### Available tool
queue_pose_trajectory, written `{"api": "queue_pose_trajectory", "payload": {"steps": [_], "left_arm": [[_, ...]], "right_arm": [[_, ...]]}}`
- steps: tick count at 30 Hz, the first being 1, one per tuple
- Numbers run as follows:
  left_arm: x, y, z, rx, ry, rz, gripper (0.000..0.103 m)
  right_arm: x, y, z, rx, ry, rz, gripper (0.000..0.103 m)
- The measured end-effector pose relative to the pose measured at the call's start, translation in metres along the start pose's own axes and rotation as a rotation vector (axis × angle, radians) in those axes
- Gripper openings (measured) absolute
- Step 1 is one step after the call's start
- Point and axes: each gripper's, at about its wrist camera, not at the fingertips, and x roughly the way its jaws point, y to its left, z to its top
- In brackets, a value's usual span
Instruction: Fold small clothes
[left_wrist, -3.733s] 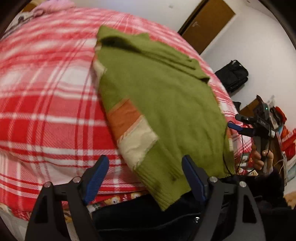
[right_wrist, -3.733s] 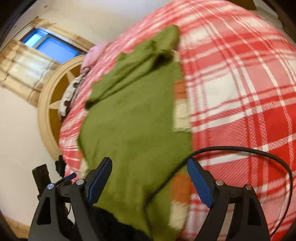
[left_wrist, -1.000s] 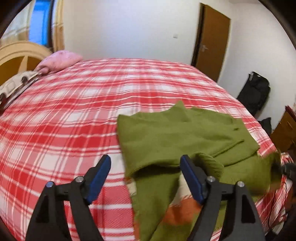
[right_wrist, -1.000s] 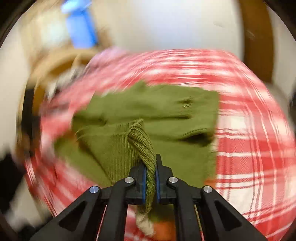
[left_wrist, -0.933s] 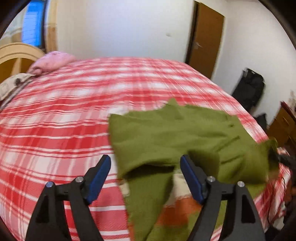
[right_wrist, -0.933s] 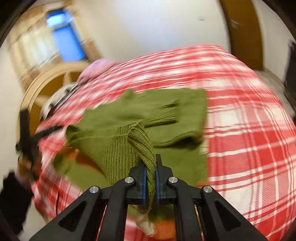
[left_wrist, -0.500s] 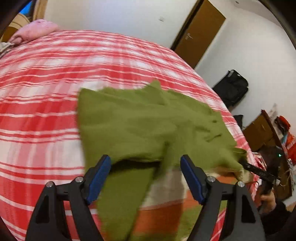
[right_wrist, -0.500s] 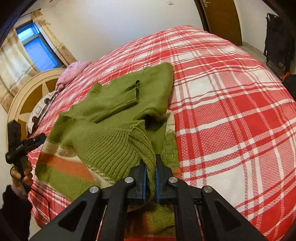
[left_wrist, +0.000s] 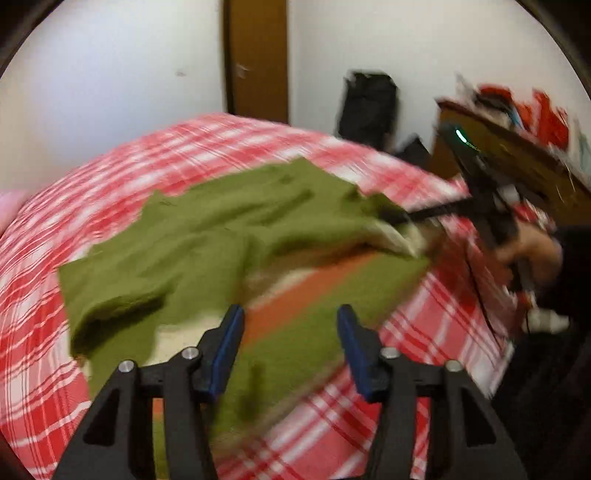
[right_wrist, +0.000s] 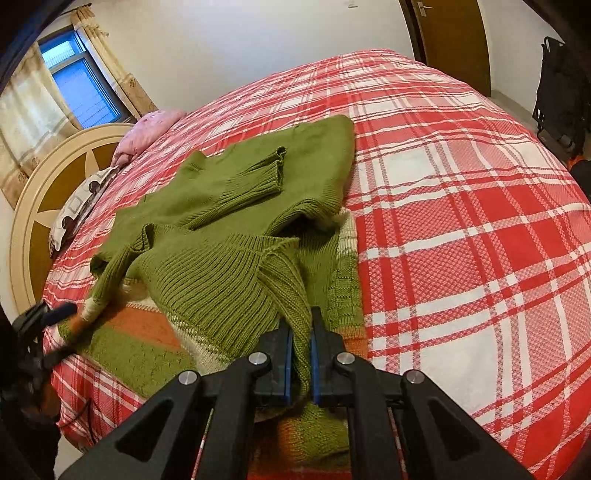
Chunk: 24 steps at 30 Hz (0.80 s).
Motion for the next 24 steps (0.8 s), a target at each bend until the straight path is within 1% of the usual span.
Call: {"api": "queue_pose_trajectory", "payload": {"steps": [1,2,3,4,5,6,7,8,10,11,12,13,15,17,19,20,21,22,24], "left_arm": [[0.003,0.001,0.000,-0.003,0.022,-0.006,0.057],[0.003,0.007,0.001,-0.029,0.031,-0.025,0.057],[0.001,0.014,0.002,-0.057,0.022,-0.042,0.057],[-0.005,0.026,0.006,-0.113,-0.004,-0.067,0.057],[-0.009,0.036,0.009,-0.156,-0.026,-0.075,0.057],[-0.015,0.051,0.016,-0.211,-0.058,-0.059,0.062],[-0.017,0.060,0.019,-0.237,-0.073,-0.039,0.068],[-0.018,0.074,0.026,-0.267,-0.082,-0.006,0.069],[-0.004,0.090,0.029,-0.284,-0.043,0.012,0.069],[0.010,0.098,0.031,-0.294,0.000,0.009,0.068],[0.020,0.101,0.030,-0.304,0.024,0.005,0.068],[0.032,0.107,0.027,-0.328,0.057,-0.015,0.066],[0.049,0.116,0.019,-0.394,0.099,-0.044,0.066],[0.061,0.121,0.010,-0.444,0.137,-0.073,0.059],[0.065,0.118,0.004,-0.473,0.158,-0.101,0.050],[0.062,0.116,0.002,-0.482,0.153,-0.106,0.048],[0.060,0.114,0.002,-0.488,0.144,-0.114,0.039],[0.060,0.114,0.003,-0.498,0.144,-0.125,0.028],[0.057,0.112,0.003,-0.514,0.130,-0.120,0.023]], "right_arm": [[0.000,0.000,-0.001,0.003,0.001,0.002,0.007],[0.000,0.000,-0.001,0.002,0.001,0.003,0.007],[-0.001,0.000,-0.001,-0.001,0.002,0.003,0.007],[-0.001,0.001,-0.002,-0.006,0.001,0.002,0.007],[-0.001,0.001,-0.003,-0.011,0.001,0.002,0.007],[-0.001,0.002,-0.003,-0.013,0.000,0.001,0.007],[-0.001,0.002,-0.003,-0.014,-0.001,0.001,0.007],[0.000,0.000,-0.002,-0.012,-0.001,0.003,0.007],[0.000,-0.001,-0.003,-0.003,-0.004,0.008,0.007],[0.000,-0.001,-0.003,-0.001,-0.005,0.009,0.007],[0.000,-0.001,-0.003,0.000,-0.007,0.008,0.007],[-0.001,-0.001,-0.003,-0.001,-0.008,0.006,0.007],[-0.001,0.001,-0.003,-0.011,-0.010,-0.002,0.007],[-0.001,0.004,-0.003,-0.035,-0.011,-0.013,0.007],[0.000,0.006,-0.003,-0.049,-0.011,-0.018,0.007],[0.000,0.006,-0.003,-0.051,-0.011,-0.019,0.007],[0.000,0.005,-0.003,-0.049,-0.011,-0.019,0.007],[0.000,0.005,-0.003,-0.046,-0.012,-0.020,0.007],[0.000,0.006,-0.003,-0.046,-0.013,-0.023,0.007]]}}
